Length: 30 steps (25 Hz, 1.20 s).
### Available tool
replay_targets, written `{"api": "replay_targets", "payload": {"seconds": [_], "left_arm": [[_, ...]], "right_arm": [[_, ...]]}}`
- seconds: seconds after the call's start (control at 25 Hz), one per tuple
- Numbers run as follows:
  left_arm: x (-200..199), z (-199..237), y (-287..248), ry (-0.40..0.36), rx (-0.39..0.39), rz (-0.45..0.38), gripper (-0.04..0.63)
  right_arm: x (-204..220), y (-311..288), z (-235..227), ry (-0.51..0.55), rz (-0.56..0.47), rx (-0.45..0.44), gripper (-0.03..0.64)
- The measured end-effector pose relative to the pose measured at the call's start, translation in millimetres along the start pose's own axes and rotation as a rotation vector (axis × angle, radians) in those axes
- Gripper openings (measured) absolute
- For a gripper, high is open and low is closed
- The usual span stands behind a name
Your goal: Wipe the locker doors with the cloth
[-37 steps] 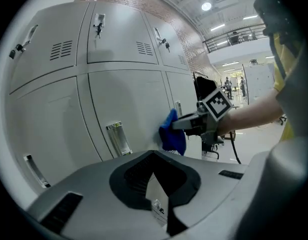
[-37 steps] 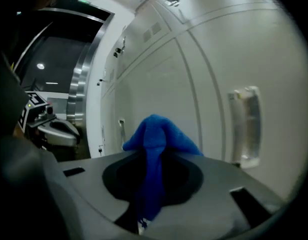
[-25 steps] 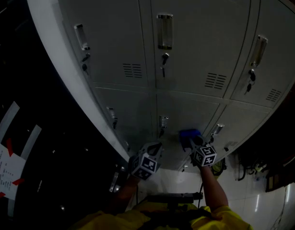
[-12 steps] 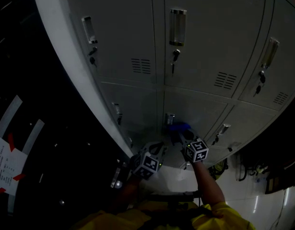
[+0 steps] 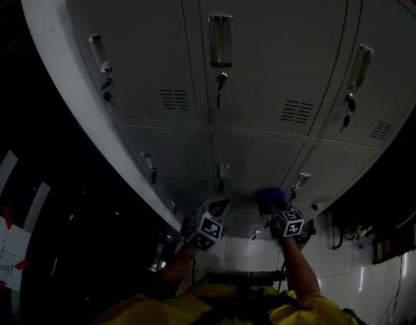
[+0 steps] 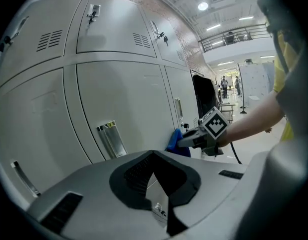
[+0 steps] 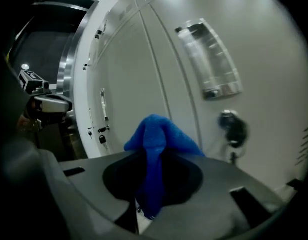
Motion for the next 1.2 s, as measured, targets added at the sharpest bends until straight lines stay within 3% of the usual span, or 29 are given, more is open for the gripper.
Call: {"api": "replay_targets", "payload": {"seconds": [0.2, 0.32, 0.44, 0.56, 0.68, 0.92, 1.04, 1.2], "left_arm": [[6.1, 6.9, 21.2, 0.015, -0.058, 0.020, 0.002], [11.8, 10.0, 40.1, 0.022, -0.097, 0.036, 0.002], [20.9, 13.8, 55.6, 0.047, -0.130, 0.048, 0.002], [27.8, 18.8, 63.0, 0.058, -0.142, 0.058, 0.002], [25.9, 23.8, 60.9, 0.055, -0.134, 0.041, 0.002], [8.0, 25.6, 41.6, 0.015, -0.085, -0.024, 0.002], [1.9, 20.4, 33.3, 0.004, -0.055, -0.036, 0.002], [1.3, 10.4, 34.6, -0.011, -0.014, -0.051, 0.002]], "right_arm": [[-13.3, -70.1, 79.3, 0.094, 0.028, -0.183, 0.068], [-15.9, -112.4, 124.6, 0.071, 0.033, -0.264, 0.067], [-13.0, -132.2, 148.6, 0.017, 0.039, -0.281, 0.069], [-7.6, -120.1, 144.1, 0.007, 0.040, -0.261, 0.069], [-18.4, -68.4, 119.5, 0.010, -0.001, -0.212, 0.069], [-95.2, 53.0, 77.9, 0.051, -0.136, 0.050, 0.069], [-107.9, 71.4, 89.4, 0.092, -0.168, 0.049, 0.069], [-93.3, 80.1, 115.7, 0.057, -0.156, 0.030, 0.069]]}}
Point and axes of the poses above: the fingertips, and each gripper's own axes: y backward along the fingers, z to its left, x out of its underside, the point moved 9 cm from there along y, backward along the fingers, and after that the axes turned 4 degrees about y, right-handed, at the moved point
